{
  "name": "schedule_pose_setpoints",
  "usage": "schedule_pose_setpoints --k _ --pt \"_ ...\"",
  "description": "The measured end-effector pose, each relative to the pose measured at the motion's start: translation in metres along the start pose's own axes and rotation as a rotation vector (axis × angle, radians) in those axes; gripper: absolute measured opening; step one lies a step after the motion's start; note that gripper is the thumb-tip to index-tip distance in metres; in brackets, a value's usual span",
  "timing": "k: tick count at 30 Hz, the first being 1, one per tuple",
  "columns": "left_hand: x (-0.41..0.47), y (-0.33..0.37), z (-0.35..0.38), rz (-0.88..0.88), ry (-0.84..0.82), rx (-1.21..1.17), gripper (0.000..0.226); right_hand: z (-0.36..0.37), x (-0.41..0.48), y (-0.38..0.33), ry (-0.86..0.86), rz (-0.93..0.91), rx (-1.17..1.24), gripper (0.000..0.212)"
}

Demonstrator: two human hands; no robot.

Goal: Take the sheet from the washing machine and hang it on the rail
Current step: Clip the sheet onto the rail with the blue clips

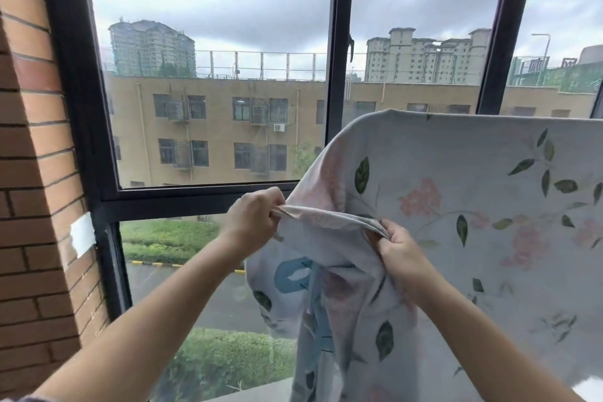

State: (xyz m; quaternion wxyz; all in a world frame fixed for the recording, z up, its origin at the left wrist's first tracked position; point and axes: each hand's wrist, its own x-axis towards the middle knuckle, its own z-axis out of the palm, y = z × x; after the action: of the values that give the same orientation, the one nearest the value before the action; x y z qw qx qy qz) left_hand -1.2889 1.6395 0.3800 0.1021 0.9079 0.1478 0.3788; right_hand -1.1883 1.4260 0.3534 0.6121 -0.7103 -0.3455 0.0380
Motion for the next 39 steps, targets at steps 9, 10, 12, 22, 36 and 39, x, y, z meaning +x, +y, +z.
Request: schedule_pose_setpoints --k 9,10,12,22,36,39 --pt "-0.004 -0.027 0.009 0.339 0.114 -0.107 0.053 0.004 0.001 -0.001 -0.181 -0.048 -0.479 0.013" --pt "-0.002 -0.034 0.008 0.448 0.112 0.002 0.062 0.006 0.0 -0.001 -0.165 -0.061 -0.474 0.01" --pt "0.0 -0.054 0.011 0.54 0.113 0.18 0.055 0.006 0.001 0.001 -0.116 -0.083 -0.461 0.003" --pt "0.028 -0.076 0.004 -0.436 0.257 -0.52 0.013 0.011 0.014 0.005 0.02 -0.138 -0.29 0.02" --pt "0.005 -0.087 -0.004 -0.156 0.065 0.451 0.026 -0.008 0.019 0.0 0.097 -0.214 -0.453 0.007" --pt "-0.016 -0.076 0.007 -0.422 -0.046 0.384 0.05 -0.01 0.02 0.004 0.07 -0.177 -0.409 0.004"
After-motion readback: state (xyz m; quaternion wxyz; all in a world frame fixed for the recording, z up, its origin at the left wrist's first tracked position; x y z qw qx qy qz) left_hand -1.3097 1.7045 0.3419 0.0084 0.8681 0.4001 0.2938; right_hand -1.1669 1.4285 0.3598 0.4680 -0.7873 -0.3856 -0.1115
